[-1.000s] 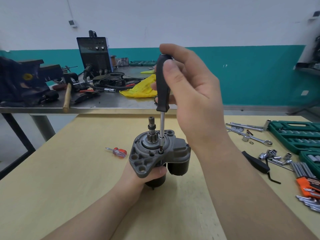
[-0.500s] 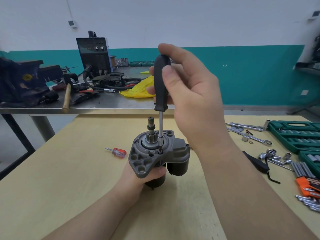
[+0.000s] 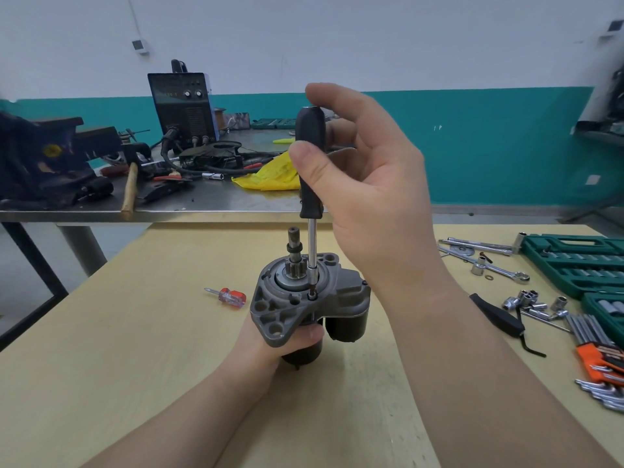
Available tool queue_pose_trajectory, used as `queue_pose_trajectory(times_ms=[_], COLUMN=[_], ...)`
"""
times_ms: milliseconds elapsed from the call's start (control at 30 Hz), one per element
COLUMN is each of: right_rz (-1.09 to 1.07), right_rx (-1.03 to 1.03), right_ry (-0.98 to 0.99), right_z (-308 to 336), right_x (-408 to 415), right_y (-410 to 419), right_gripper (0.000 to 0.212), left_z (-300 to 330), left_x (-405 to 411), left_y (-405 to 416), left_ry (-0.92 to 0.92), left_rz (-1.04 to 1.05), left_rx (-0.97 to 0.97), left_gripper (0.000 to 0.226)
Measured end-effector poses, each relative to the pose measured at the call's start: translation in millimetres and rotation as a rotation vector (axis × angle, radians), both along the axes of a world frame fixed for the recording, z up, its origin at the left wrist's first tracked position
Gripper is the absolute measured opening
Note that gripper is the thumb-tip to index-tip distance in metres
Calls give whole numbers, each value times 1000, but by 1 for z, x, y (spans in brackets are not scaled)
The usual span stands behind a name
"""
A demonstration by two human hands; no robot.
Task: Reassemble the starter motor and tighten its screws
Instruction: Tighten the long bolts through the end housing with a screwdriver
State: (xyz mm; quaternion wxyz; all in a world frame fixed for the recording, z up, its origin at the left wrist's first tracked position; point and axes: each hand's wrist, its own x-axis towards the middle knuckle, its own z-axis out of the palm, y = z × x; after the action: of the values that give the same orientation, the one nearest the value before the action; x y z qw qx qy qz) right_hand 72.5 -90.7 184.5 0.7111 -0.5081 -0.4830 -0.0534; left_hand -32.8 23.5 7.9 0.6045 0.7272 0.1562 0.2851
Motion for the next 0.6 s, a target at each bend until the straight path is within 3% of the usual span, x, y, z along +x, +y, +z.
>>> queue_pose_trajectory(times_ms=[133, 333, 400, 467, 500, 567, 600], right_rz=[45, -19, -37, -4, 24, 64, 60], right_rx=[15, 13, 16, 15, 11, 6, 1], right_ry=[45, 5, -4, 17, 33, 48, 39], right_z=[-1, 1, 1, 1, 0, 0, 0], right_x=[0, 0, 0, 0, 0, 0, 0], right_y=[-1, -2, -1, -1, -1, -1, -2], right_gripper=[21, 28, 28, 21, 20, 23, 24], left_z=[-1, -3, -4, 0, -1, -5, -3], left_x=[2, -1, 1, 6, 9, 13, 10], left_y=[-1, 2, -1, -3, -1, 5, 4], left_ry=[-7, -24, 2, 24, 26, 10, 13], left_rz=[4, -3, -3, 25, 35, 43, 17], left_rx=[-17, -32, -42, -69, -46, -16, -1], left_gripper=[56, 74, 68, 47, 51, 92, 91])
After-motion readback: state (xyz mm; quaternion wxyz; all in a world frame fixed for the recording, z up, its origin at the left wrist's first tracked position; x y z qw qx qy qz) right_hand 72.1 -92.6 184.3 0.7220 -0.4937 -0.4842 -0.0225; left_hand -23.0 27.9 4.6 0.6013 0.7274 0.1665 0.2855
